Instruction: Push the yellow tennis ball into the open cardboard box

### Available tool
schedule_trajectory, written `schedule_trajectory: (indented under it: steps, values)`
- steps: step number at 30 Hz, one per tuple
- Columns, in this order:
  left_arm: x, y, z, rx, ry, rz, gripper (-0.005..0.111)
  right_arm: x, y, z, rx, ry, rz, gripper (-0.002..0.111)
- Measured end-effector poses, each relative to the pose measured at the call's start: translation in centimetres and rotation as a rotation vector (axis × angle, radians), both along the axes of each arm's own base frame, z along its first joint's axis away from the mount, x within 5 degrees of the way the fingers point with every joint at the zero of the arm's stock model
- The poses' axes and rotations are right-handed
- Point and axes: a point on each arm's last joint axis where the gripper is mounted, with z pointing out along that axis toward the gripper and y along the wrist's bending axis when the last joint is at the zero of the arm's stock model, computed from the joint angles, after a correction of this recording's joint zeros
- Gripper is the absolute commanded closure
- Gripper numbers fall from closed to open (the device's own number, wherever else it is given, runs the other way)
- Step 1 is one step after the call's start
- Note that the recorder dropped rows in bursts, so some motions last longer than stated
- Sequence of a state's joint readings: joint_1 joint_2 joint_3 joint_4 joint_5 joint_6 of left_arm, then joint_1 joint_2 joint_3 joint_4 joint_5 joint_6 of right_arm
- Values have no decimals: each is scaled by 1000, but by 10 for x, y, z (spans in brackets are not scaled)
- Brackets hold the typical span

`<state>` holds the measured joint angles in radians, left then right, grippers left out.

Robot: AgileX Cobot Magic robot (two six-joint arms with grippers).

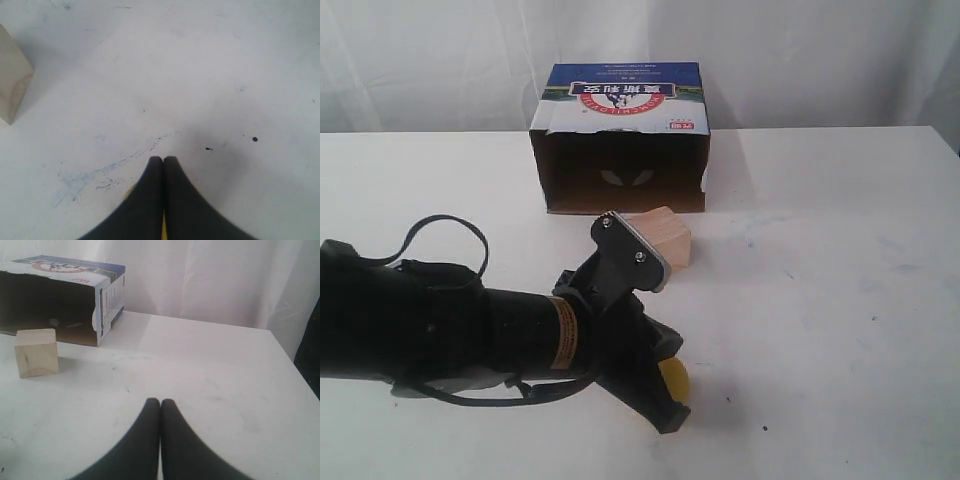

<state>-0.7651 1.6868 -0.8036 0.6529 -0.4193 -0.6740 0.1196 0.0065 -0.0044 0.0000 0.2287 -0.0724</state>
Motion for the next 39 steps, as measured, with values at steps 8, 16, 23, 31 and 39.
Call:
schedule_trajectory:
  steps: [8, 16, 23, 31, 39]
  values:
    - [3, -7, -12, -5, 9, -29, 107, 0, 0, 0, 0, 0, 0, 108]
    - [4, -8, -15, 21, 8, -50, 107, 0, 0, 0, 0, 0, 0, 108]
    - [2, -5, -14, 48, 19, -46, 107, 0, 0, 0, 0, 0, 0, 108]
    - [-9, 15, -5, 137, 6, -14, 107, 0, 0, 0, 0, 0, 0, 108]
    - [-6, 62, 3, 374, -21, 114, 107, 0, 0, 0, 0, 0, 0, 108]
